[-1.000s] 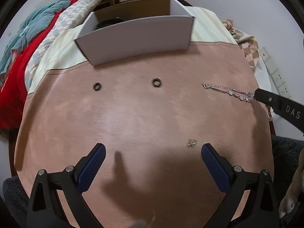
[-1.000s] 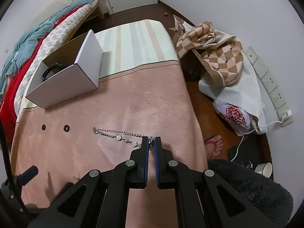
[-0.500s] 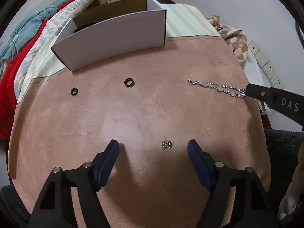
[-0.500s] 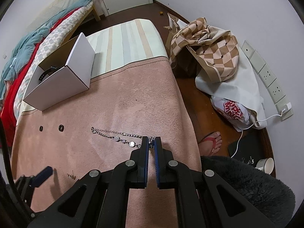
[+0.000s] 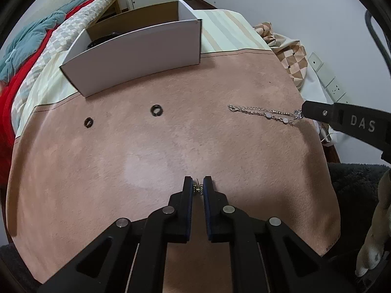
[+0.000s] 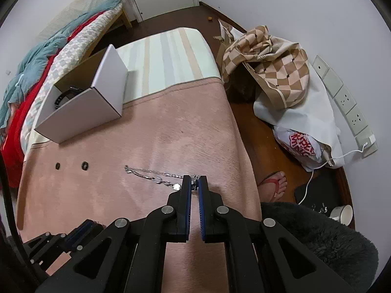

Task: Organize jewelry
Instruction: 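Carry a small earring to the box with the left tool while the right tool holds the necklace, then open both tools over the box to drop the earring and necklace inside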

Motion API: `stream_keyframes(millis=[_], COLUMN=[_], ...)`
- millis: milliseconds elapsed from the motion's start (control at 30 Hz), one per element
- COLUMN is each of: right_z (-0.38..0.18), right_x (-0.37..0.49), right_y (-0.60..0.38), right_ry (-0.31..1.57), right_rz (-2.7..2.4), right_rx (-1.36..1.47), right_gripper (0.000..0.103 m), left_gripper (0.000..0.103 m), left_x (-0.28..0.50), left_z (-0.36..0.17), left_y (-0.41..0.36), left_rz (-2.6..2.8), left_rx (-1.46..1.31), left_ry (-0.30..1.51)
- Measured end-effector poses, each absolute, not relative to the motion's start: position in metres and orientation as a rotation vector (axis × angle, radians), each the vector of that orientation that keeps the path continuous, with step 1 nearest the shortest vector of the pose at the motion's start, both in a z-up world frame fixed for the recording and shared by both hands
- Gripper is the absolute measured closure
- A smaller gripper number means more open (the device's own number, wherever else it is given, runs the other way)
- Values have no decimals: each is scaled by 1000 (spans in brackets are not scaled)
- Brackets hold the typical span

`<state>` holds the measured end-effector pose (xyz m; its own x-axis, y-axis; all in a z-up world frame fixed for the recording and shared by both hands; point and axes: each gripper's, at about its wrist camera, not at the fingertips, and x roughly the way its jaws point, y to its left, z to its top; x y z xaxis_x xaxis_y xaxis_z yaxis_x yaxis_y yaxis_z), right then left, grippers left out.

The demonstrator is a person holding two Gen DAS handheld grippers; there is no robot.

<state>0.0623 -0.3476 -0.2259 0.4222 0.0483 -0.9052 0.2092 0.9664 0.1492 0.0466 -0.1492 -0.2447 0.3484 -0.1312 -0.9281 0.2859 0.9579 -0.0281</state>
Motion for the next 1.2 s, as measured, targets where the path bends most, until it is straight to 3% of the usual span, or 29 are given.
stream_keyframes(millis=[567, 967, 1200], right_z=[-142, -45, -63], right_x=[74, 136, 211], right_y=[-307, -253, -233], right_ry=[1009, 863, 948], right_rz=[93, 245, 276], right_rx=[295, 197, 168], right_gripper=[97, 97, 97], left_gripper=[97, 97, 97], left_x=[88, 153, 207], left_z=[-156, -89, -100], left_y=[-62, -33, -21], left_rz=[-182, -206, -197], left_rx=[-41, -155, -180], left_ry=[1060, 953, 1005])
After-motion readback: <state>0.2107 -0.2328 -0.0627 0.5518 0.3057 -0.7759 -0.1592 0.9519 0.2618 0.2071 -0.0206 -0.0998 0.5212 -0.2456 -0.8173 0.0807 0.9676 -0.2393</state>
